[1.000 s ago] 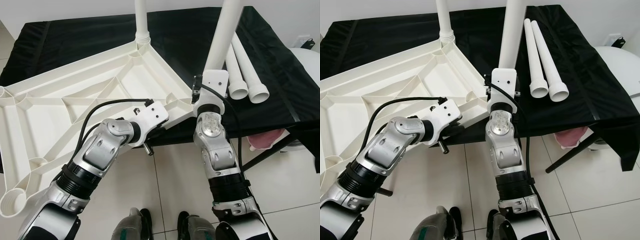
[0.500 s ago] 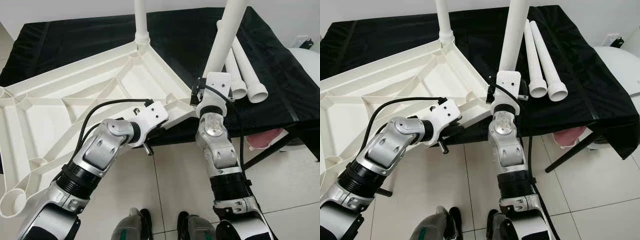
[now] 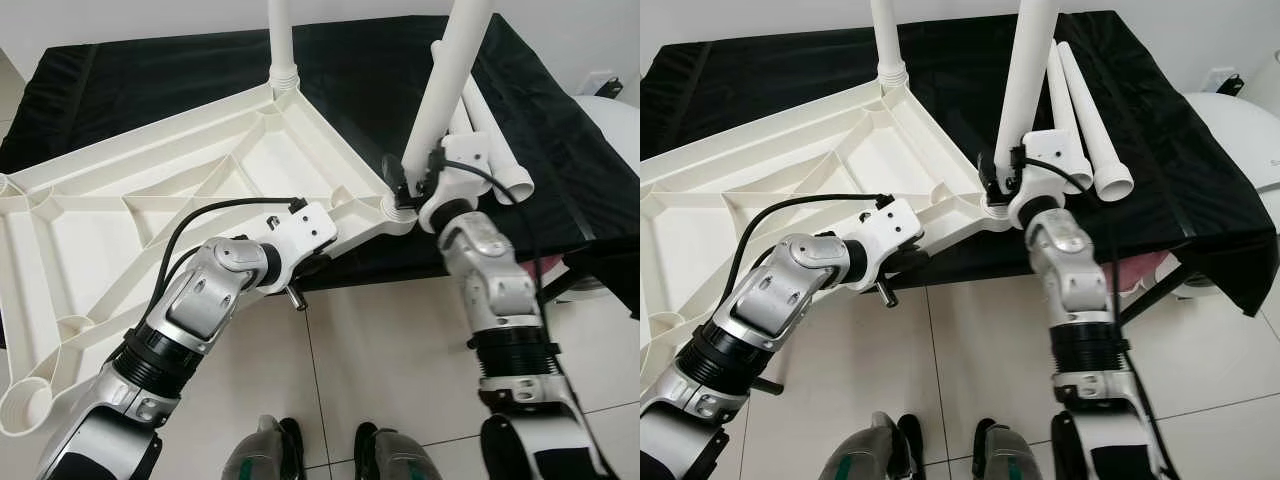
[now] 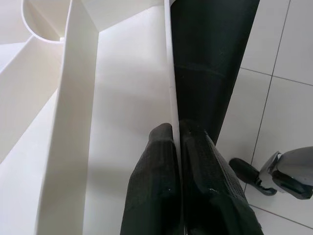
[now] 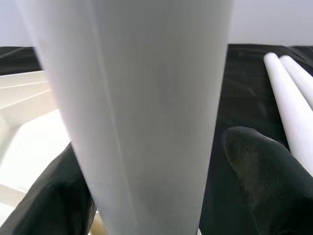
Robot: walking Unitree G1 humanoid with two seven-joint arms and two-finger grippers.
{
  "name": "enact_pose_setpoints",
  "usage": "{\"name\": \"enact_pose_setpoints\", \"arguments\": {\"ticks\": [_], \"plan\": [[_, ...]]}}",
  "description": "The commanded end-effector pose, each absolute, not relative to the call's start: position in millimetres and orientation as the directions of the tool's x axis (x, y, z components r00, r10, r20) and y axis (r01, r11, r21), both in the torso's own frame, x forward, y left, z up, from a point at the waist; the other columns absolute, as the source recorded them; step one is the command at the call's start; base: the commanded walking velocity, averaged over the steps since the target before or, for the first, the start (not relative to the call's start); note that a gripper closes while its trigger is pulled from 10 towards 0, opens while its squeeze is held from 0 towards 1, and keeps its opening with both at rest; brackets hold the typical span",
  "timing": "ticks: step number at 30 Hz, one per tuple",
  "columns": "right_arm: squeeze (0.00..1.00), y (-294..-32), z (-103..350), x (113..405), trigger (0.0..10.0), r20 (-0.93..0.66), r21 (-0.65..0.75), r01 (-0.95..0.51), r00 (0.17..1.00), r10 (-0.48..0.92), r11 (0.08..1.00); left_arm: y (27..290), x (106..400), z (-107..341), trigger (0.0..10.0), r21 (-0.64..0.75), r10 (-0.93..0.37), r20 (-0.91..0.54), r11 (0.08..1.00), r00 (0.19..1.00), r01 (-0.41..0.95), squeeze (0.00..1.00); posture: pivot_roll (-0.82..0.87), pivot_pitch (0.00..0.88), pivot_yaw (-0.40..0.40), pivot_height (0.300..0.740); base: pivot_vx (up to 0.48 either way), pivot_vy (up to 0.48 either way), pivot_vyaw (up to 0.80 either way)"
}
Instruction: Building children table
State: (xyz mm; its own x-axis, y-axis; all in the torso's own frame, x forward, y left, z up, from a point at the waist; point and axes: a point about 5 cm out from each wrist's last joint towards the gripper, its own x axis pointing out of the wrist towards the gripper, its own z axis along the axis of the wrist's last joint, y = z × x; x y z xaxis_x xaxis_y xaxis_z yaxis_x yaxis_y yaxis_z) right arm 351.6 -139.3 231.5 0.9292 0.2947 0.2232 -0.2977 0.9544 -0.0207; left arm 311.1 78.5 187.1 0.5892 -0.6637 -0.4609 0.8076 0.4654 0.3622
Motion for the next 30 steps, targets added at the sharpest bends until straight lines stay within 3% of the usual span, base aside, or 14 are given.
{"name": "enact_pose_setpoints", "arguments": {"ticks": [1,5,11,30], "plan": [[0.0,-136,232,351,10.0,0.228,-0.032,-0.361,0.905,0.358,0.932,82,314,188,10.0,0.404,-0.625,-0.445,0.5,0.642,0.766,0.0,-0.09,0.168,0.029,0.74,0.0,0.0,0.0],[0.0,-133,236,345,10.0,0.224,-0.104,-0.52,0.818,0.529,0.848,82,314,188,10.0,0.404,-0.625,-0.444,0.5,0.642,0.766,0.0,-0.09,0.162,0.026,0.74,0.0,0.0,0.0],[0.0,-140,237,342,10.0,0.192,-0.137,-0.614,0.753,0.629,0.777,81,313,188,10.0,0.405,-0.627,-0.443,0.497,0.64,0.767,0.0,-0.09,0.159,0.025,0.74,0.0,0.0,0.0],[0.0,-177,229,359,10.0,0.126,-0.196,-0.553,0.805,0.58,0.81,80,313,187,10.0,0.407,-0.632,-0.447,0.487,0.633,0.773,0.0,-0.09,0.139,0.03,0.74,0.0,0.0,0.0]]}}
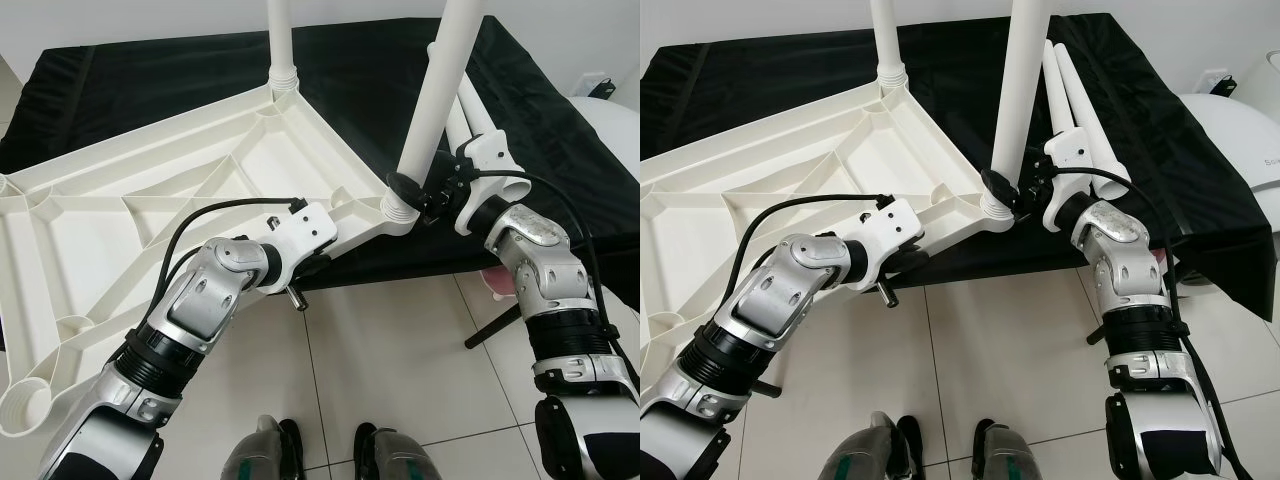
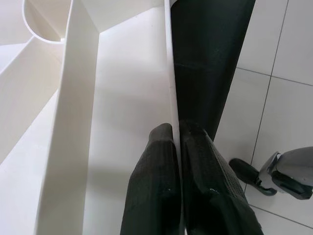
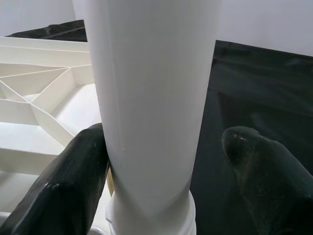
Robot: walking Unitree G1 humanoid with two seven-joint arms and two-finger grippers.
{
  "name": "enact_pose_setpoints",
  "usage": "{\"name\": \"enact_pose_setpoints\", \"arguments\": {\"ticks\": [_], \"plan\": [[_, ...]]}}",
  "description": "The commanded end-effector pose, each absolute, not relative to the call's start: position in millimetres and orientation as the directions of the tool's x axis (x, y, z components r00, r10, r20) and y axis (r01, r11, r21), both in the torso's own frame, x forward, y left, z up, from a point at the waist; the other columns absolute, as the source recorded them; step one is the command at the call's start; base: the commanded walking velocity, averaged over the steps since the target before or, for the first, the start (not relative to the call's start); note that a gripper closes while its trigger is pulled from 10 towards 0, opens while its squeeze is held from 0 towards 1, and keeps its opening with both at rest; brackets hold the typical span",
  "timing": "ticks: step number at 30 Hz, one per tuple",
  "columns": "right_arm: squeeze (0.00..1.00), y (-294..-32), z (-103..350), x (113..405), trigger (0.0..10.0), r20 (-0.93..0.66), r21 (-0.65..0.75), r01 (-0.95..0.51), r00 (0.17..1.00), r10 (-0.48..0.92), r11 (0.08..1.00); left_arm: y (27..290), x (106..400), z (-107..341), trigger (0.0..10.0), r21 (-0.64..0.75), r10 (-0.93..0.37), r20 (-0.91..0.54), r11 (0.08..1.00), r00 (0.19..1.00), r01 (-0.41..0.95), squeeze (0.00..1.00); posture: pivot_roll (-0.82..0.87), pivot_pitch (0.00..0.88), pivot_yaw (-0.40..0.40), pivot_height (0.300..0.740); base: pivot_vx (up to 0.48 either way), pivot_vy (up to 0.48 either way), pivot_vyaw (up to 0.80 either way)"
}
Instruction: Building children table
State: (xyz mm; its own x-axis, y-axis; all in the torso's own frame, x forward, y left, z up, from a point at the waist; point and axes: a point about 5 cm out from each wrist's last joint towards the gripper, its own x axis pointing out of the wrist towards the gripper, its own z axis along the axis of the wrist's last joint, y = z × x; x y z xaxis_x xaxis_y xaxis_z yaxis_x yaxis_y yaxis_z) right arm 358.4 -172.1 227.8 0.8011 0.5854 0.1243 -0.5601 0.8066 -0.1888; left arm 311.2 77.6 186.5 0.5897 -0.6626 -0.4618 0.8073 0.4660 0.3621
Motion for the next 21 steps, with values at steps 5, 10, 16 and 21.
{"name": "enact_pose_setpoints", "arguments": {"ticks": [5,10,16,21], "plan": [[0.0,-177.0,228.7,359.8,10.0,0.128,-0.191,-0.556,0.803,0.582,0.809,80.3,312.5,187.4,10.0,0.407,-0.632,-0.447,0.486,0.632,0.774,0.0,-0.09,0.139,0.03,0.74,0.0,0.0,0.0],[0.0,-177.4,230.3,364.4,10.0,0.147,-0.185,-0.548,0.805,0.575,0.816,80.2,312.3,187.2,10.0,0.406,-0.632,-0.448,0.486,0.632,0.774,0.0,-0.09,0.139,0.031,0.74,0.0,0.0,0.0],[0.0,-177.0,230.4,366.7,4.0,0.148,-0.18,-0.556,0.801,0.581,0.812,80.9,311.6,186.7,10.0,0.405,-0.63,-0.45,0.488,0.633,0.773,0.0,-0.09,0.143,0.029,0.74,0.0,0.0,0.0],[0.0,-177.5,230.7,367.9,10.0,0.148,-0.18,-0.559,0.798,0.584,0.809,81.7,311.8,186.2,10.0,0.405,-0.627,-0.451,0.491,0.635,0.772,0.0,-0.09,0.143,0.029,0.74,0.0,0.0,0.0]]}}
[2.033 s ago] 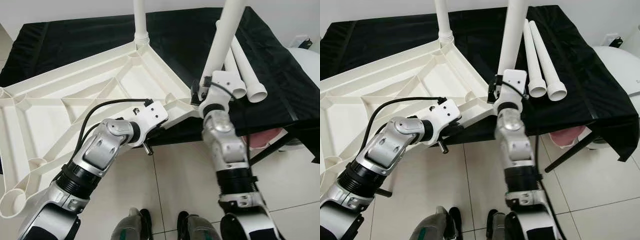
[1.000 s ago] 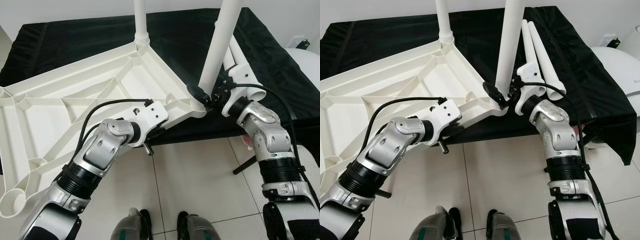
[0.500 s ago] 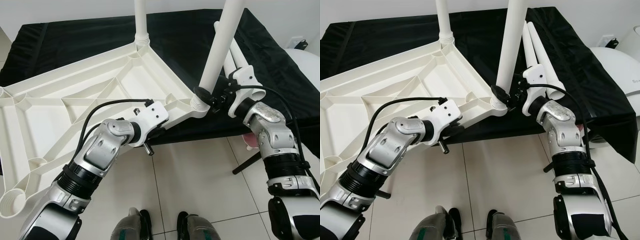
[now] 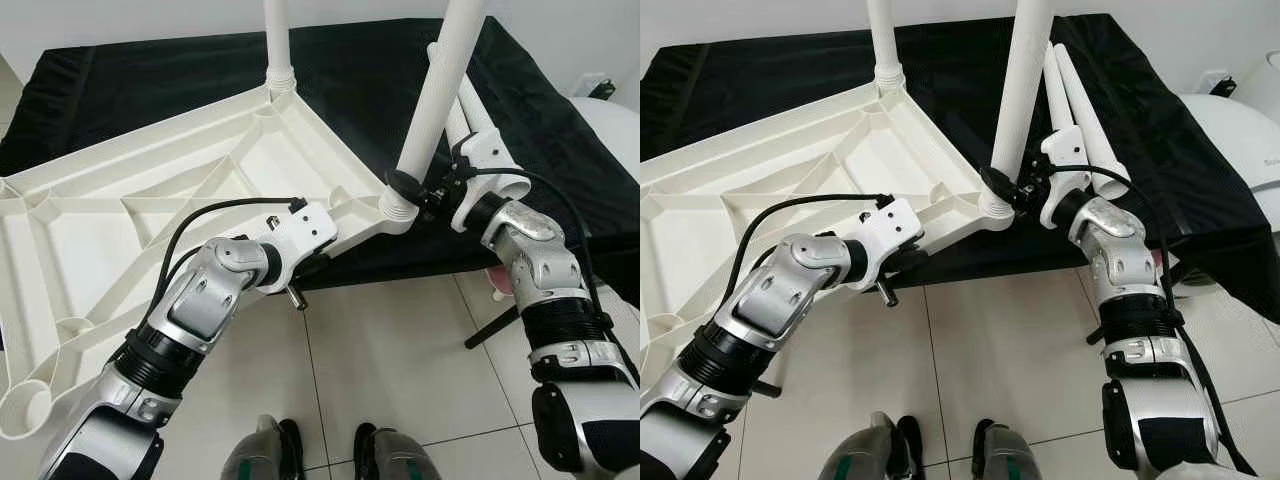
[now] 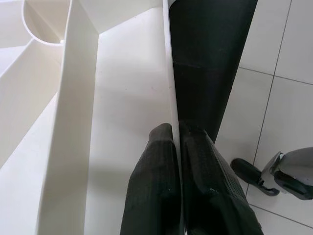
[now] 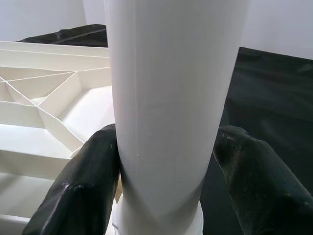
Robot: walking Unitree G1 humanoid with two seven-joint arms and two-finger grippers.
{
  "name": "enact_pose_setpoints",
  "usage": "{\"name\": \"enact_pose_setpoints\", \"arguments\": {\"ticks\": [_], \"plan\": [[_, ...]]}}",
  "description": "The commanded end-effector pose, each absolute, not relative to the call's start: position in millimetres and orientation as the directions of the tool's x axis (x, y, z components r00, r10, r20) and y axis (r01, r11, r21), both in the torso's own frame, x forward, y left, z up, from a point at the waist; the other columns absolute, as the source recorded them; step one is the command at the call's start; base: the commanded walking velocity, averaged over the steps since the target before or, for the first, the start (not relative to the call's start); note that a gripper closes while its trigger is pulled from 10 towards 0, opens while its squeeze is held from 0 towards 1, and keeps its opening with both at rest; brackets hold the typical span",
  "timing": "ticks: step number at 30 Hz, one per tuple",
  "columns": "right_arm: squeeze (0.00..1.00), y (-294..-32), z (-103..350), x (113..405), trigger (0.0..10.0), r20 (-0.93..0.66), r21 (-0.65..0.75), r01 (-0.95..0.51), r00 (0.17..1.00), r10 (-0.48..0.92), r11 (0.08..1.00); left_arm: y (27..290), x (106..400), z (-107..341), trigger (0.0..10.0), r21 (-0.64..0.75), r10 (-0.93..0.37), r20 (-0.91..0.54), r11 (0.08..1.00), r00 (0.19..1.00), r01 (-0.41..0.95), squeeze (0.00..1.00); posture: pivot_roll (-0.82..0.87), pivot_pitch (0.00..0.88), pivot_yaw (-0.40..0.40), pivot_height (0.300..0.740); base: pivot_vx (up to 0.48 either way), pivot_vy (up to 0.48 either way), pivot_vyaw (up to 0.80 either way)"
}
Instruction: Building children table
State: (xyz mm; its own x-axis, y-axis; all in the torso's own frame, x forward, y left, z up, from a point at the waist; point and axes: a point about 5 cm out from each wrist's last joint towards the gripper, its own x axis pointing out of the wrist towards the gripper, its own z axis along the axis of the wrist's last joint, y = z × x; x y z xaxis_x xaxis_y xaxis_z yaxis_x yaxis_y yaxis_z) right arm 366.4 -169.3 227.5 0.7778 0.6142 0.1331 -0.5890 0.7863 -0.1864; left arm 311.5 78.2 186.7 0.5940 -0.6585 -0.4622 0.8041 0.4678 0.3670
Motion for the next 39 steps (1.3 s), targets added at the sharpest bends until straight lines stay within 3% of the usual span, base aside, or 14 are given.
{"name": "enact_pose_setpoints", "arguments": {"ticks": [1,6,7,8,11,12,13,14,19,20,22,24,25,39], "plan": [[0.0,-177.5,230.9,368.1,10.0,0.149,-0.177,-0.561,0.797,0.586,0.808,81.8,311.8,186.5,10.0,0.405,-0.627,-0.45,0.491,0.636,0.771,0.0,-0.09,0.15,0.031,0.74,0.0,0.0,0.0],[0.0,-178.0,230.0,369.1,9.7,0.149,-0.176,-0.558,0.799,0.583,0.811,81.9,311.9,187.5,10.0,0.406,-0.627,-0.449,0.491,0.636,0.771,0.0,-0.09,0.153,0.032,0.74,0.0,0.0,0.0],[0.0,-178.2,229.6,369.4,1.7,0.153,-0.17,-0.562,0.796,0.585,0.81,82.0,311.9,187.6,10.0,0.406,-0.627,-0.449,0.492,0.637,0.77,0.0,-0.09,0.156,0.032,0.74,0.0,0.0,0.0],[0.0,-178.5,229.1,369.5,0.0,0.153,-0.166,-0.564,0.795,0.586,0.809,82.1,311.8,187.6,10.0,0.405,-0.627,-0.449,0.492,0.636,0.771,0.0,-0.09,0.156,0.032,0.74,0.0,0.0,0.0],[0.0,-178.9,228.8,369.8,0.0,0.154,-0.163,-0.562,0.798,0.583,0.811,82.1,311.9,187.6,10.0,0.405,-0.627,-0.449,0.491,0.636,0.771,0.0,-0.09,0.156,0.032,0.74,0.0,0.0,0.0],[0.0,-179.3,228.3,370.0,5.4,0.153,-0.161,-0.56,0.799,0.581,0.813,82.1,311.7,187.7,10.0,0.405,-0.628,-0.449,0.491,0.636,0.771,0.0,-0.09,0.159,0.035,0.74,0.0,0.0,0.0],[0.0,-179.3,228.3,370.0,5.4,0.153,-0.161,-0.56,0.799,0.581,0.813,82.1,311.7,187.7,10.0,0.405,-0.628,-0.449,0.491,0.636,0.771,0.0,-0.09,0.159,0.035,0.74,0.0,0.0,0.0],[0.0,-179.6,227.5,370.4,10.0,0.152,-0.157,-0.556,0.803,0.576,0.816,82.0,311.7,187.7,10.0,0.405,-0.628,-0.45,0.489,0.634,0.772,0.0,-0.09,0.159,0.035,0.74,0.0,0.0,0.0],[0.0,-178.4,225.1,370.1,9.3,0.167,-0.129,-0.55,0.808,0.565,0.825,81.9,311.4,187.8,10.0,0.406,-0.63,-0.452,0.485,0.631,0.775,0.0,-0.09,0.165,0.039,0.74,0.0,0.0,0.0],[0.0,-177.5,224.4,369.7,0.0,0.174,-0.12,-0.547,0.81,0.56,0.829,81.8,311.5,188.0,10.0,0.406,-0.631,-0.452,0.484,0.631,0.775,0.0,-0.09,0.165,0.039,0.74,0.0,0.0,0.0],[0.0,-176.5,223.3,369.3,2.4,0.179,-0.106,-0.542,0.815,0.552,0.834,81.6,311.7,188.1,10.0,0.406,-0.632,-0.452,0.483,0.63,0.776,0.0,-0.09,0.165,0.039,0.74,0.0,0.0,0.0],[0.0,-176.5,223.3,369.3,2.4,0.179,-0.106,-0.542,0.815,0.552,0.834,81.6,311.7,188.1,10.0,0.406,-0.632,-0.452,0.483,0.63,0.776,0.0,-0.09,0.165,0.039,0.74,0.0,0.0,0.0],[0.0,-176.3,222.5,369.2,10.0,0.18,-0.099,-0.534,0.82,0.543,0.84,81.6,311.6,188.2,10.0,0.406,-0.632,-0.452,0.483,0.63,0.776,0.0,-0.09,0.167,0.04,0.74,0.0,0.0,0.0],[0.0,-177.7,223.6,367.9,10.0,0.253,-0.033,-0.336,0.908,0.333,0.941,80.6,311.1,187.7,10.0,0.402,-0.634,-0.45,0.485,0.629,0.776,0.0,-0.09,0.165,0.038,0.74,0.0,0.0,0.0]]}}
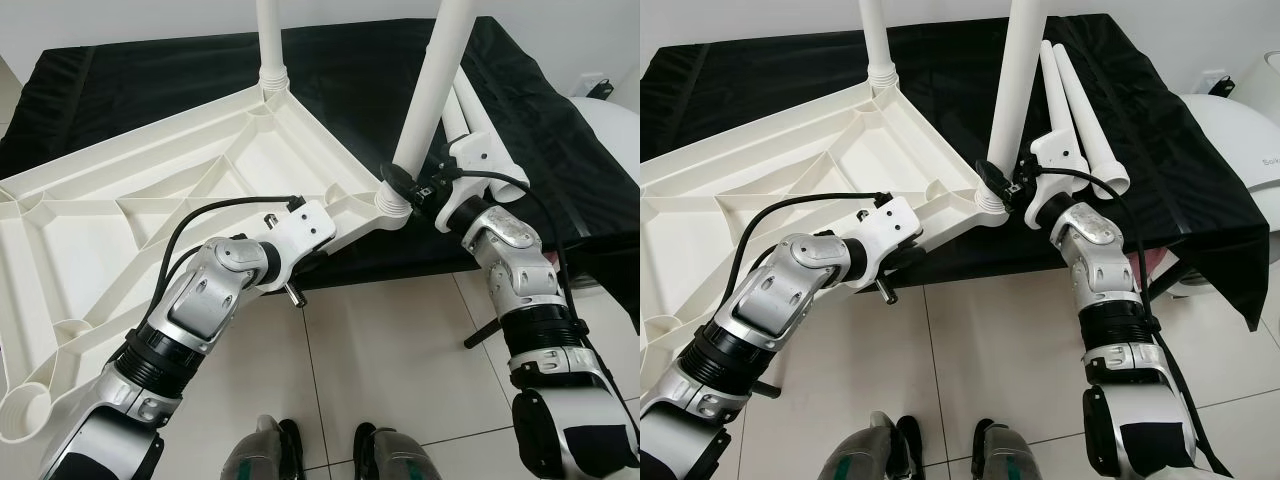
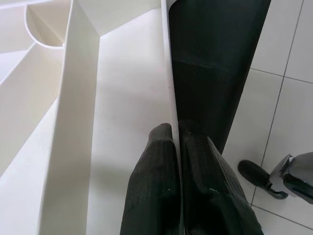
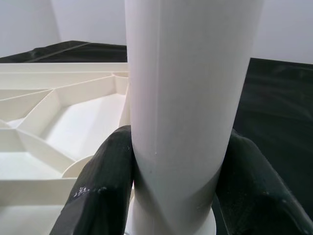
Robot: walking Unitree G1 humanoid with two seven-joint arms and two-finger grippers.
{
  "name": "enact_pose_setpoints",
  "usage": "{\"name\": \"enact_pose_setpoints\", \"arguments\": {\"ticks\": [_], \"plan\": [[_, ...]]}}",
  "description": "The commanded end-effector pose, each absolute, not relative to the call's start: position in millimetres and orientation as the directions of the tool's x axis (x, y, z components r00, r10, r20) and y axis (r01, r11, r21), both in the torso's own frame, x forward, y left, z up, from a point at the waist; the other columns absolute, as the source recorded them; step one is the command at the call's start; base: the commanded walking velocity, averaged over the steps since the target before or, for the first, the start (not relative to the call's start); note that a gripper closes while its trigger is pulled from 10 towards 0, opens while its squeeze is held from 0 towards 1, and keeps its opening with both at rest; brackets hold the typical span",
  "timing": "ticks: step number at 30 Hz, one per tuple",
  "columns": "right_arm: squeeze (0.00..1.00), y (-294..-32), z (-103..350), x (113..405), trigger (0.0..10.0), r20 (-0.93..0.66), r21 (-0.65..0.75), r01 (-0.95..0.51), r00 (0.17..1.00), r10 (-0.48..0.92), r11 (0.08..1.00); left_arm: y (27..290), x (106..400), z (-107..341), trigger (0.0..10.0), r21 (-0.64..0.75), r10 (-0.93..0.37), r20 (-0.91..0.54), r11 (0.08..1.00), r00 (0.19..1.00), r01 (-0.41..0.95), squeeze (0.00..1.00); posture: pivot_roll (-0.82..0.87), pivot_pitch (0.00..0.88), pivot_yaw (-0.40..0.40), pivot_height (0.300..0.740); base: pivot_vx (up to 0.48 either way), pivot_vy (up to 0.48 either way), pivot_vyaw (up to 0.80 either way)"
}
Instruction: Building children table
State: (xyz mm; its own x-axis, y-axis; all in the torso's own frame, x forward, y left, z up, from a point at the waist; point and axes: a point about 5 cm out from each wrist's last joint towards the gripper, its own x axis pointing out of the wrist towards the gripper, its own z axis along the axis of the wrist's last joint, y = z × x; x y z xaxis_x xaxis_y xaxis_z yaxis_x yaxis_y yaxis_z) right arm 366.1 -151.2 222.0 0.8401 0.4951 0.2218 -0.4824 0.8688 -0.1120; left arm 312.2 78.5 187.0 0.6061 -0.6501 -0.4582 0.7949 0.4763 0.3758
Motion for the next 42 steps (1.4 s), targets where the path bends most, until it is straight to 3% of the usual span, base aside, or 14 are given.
{"name": "enact_pose_setpoints", "arguments": {"ticks": [1,23,42], "plan": [[0.0,-178,224,368,10.0,0.26,-0.017,-0.309,0.917,0.303,0.951,80,311,188,10.0,0.402,-0.634,-0.45,0.484,0.629,0.777,0.0,-0.1,0.159,0.038,0.74,0.0,0.0,0.0],[0.0,-153,230,357,10.0,0.313,0.03,-0.035,0.95,0.024,0.999,80,310,187,10.0,0.404,-0.632,-0.448,0.488,0.632,0.774,0.0,-0.09,0.143,0.031,0.74,0.0,0.0,0.0],[0.0,-136,230,349,10.0,0.269,0.069,0.203,0.939,-0.214,0.977,81,311,188,10.0,0.404,-0.631,-0.444,0.493,0.636,0.771,0.0,-0.08,0.151,0.035,0.74,0.0,0.0,0.0]]}}
